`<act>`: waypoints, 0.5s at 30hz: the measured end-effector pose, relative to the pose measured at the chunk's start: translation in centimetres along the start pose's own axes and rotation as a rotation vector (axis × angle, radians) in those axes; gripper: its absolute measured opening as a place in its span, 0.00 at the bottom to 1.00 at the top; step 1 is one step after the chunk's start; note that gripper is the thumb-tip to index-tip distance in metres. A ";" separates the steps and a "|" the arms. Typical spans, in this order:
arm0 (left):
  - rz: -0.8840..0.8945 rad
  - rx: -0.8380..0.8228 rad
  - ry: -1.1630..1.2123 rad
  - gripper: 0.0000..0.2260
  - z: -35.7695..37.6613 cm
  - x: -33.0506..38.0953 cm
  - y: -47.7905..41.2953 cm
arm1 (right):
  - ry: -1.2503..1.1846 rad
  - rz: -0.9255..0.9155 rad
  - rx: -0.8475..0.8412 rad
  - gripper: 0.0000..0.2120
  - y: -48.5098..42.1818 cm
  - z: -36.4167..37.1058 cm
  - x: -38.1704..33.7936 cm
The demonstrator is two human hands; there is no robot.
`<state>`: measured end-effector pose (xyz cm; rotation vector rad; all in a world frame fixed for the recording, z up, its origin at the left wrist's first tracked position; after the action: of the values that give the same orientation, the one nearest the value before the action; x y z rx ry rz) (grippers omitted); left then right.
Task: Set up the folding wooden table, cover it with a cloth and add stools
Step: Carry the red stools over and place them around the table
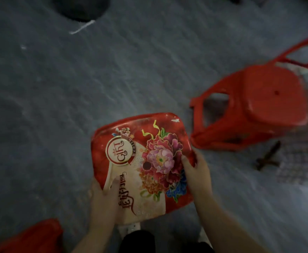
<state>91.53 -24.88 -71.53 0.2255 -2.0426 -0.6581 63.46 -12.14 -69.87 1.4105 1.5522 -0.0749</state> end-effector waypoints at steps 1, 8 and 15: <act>0.048 -0.060 -0.009 0.28 2.6 0.9 1.4 | -0.037 0.033 0.040 0.11 0.0 -3.1 1.9; 0.116 -0.318 -0.220 0.28 20.0 2.2 14.1 | -0.225 0.311 0.237 0.15 1.4 -23.0 18.6; 0.213 -0.475 -0.368 0.25 35.0 0.4 30.0 | -0.337 0.433 0.383 0.08 6.1 -40.9 34.7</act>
<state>65.01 12.70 -69.47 -0.4120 -2.1394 -1.0820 49.64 40.02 -69.45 1.8964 0.9631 -0.3434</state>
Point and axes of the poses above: each hand's wrist, its own y-axis away from the middle knuckle, its own z-axis out of the palm, x = y × z, the point moved 10 cm from there along -y, towards the middle knuckle, and after that the axes turned 7 degrees about z, right-handed, at the moved point
